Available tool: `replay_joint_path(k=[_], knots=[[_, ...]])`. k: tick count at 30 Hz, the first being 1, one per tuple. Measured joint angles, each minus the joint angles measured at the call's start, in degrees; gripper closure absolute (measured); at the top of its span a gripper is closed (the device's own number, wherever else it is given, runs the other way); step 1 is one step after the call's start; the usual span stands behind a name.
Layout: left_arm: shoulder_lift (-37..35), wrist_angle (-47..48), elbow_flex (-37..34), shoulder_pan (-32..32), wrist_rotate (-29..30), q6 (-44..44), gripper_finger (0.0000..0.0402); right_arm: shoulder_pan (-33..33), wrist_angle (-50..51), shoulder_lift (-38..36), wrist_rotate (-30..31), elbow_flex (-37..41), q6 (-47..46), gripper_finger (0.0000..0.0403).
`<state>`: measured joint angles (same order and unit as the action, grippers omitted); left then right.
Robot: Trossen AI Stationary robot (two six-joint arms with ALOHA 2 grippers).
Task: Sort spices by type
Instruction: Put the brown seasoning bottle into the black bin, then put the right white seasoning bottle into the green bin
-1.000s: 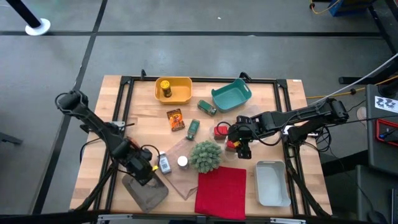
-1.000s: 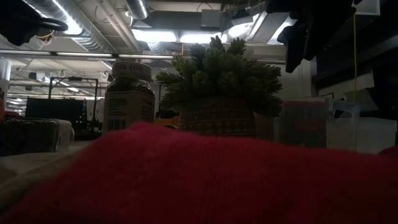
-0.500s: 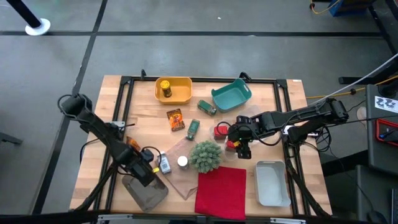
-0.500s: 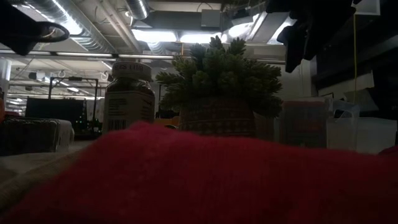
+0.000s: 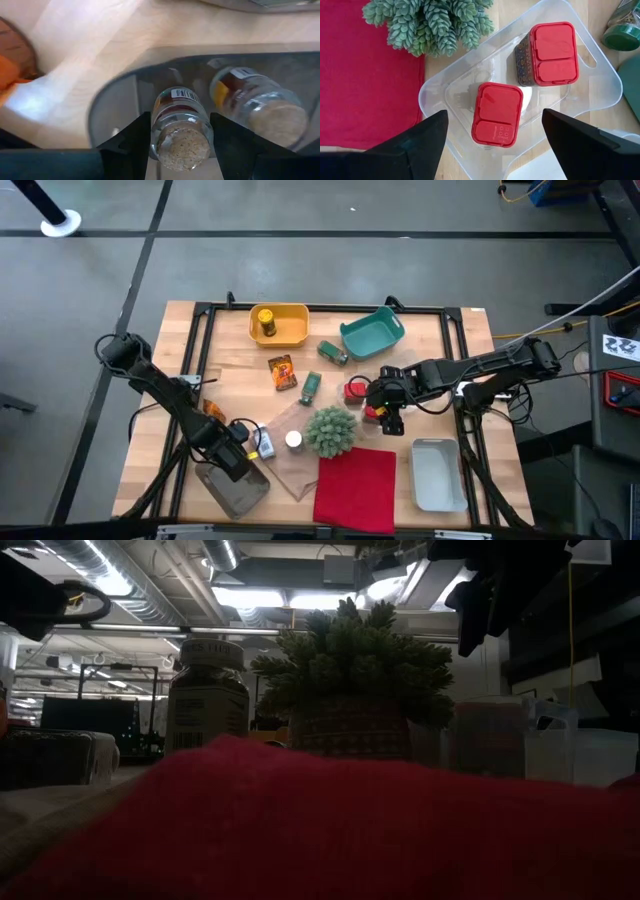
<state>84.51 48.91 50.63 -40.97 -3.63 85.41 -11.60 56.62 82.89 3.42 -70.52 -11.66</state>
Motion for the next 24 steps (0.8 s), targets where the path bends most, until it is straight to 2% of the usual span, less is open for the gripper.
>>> replay_joint_path(k=[5,15,24], knots=[[0.0,-1.6,0.0,0.0,0.0,-1.4,0.023,0.0,0.0,0.0,0.0,0.0,0.0,0.0079],[0.0,-1.5,0.0,0.1,-0.2,-3.3,0.0162,0.0,0.0,0.0,0.0,0.0,0.0,0.0079],[-0.1,-1.5,0.3,0.1,-3.4,-2.8,0.016,0.0,0.0,0.0,0.0,0.0,0.0,0.0079]])
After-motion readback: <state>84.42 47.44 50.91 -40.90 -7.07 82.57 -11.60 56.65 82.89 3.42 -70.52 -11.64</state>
